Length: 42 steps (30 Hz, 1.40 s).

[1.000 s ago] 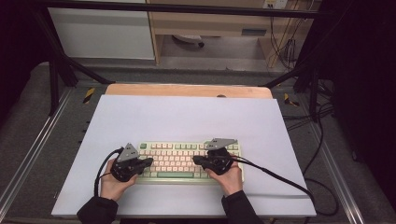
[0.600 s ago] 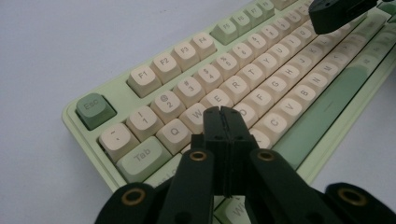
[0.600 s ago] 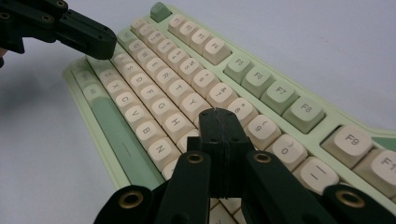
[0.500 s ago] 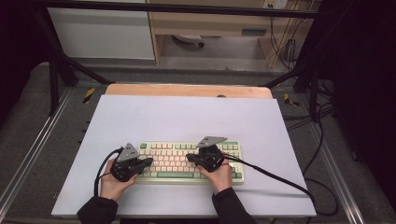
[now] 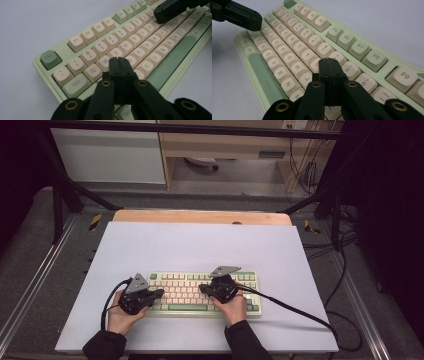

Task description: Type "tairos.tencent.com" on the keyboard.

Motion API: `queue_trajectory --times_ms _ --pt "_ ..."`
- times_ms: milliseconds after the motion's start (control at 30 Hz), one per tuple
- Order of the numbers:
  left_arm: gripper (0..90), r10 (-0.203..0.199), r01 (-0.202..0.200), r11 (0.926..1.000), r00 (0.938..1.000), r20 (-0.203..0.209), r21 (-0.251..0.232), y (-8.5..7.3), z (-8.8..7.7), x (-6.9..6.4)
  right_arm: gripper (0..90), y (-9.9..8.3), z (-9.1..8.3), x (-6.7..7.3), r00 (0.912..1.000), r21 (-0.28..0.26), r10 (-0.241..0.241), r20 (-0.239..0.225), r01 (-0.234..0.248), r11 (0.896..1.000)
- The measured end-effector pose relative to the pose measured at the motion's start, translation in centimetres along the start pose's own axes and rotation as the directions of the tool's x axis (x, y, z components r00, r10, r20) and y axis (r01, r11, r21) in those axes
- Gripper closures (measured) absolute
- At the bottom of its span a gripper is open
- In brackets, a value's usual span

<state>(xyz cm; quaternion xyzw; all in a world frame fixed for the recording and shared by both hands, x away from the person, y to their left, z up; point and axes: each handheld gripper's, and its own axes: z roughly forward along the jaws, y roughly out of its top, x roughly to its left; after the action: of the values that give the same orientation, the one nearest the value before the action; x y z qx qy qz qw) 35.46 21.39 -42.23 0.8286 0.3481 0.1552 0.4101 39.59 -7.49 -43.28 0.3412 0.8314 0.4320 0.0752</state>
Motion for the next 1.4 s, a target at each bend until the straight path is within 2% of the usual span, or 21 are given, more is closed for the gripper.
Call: queue_trajectory --times_ms 433,533,1100,1400 --pt "89.7 0.0 0.0 1.0 1.0 0.001 0.0 0.0 0.0 0.0 90.0 -0.1 0.1 0.1 0.9998 0.006 -0.018 0.007 0.018 1.0" --pt "89.7 -0.001 0.001 1.0 1.0 0.0 -0.002 0.0 -0.1 0.0 90.0 0.0 -0.4 0.2 0.9997 -0.007 -0.023 0.003 0.023 1.0" --pt "89.7 -0.002 0.002 0.9999 1.0 -0.003 -0.012 0.1 -0.3 0.0 90.0 0.2 -2.9 0.6 0.9983 0.017 -0.059 -0.005 0.059 0.998" --pt "89.7 0.0 0.0 0.9999 1.0 -0.005 -0.014 0.4 -0.3 -0.3 90.0 -0.8 -4.1 0.0 0.9991 0.027 -0.042 -0.003 0.042 0.999"
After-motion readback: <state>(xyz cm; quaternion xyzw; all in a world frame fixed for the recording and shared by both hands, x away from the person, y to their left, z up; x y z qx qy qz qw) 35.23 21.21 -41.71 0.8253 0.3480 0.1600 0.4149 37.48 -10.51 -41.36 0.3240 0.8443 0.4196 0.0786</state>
